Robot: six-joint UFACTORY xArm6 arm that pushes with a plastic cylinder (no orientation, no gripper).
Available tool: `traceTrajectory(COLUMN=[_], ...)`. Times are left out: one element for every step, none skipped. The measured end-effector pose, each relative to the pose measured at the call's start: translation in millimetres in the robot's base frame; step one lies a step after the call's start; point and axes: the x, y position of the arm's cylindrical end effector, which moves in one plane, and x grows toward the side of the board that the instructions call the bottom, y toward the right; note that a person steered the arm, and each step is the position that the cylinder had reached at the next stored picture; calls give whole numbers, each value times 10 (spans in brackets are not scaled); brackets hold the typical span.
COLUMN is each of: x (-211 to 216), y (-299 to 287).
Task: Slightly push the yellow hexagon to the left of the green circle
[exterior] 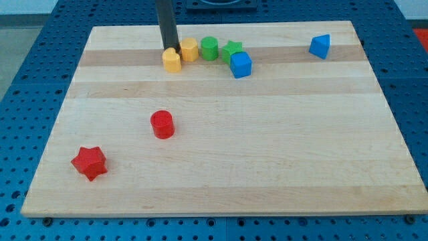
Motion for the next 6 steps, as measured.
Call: traceTrajectory(x=[464, 885, 1043, 968, 357, -222], y=[96, 153, 169, 184, 166, 50])
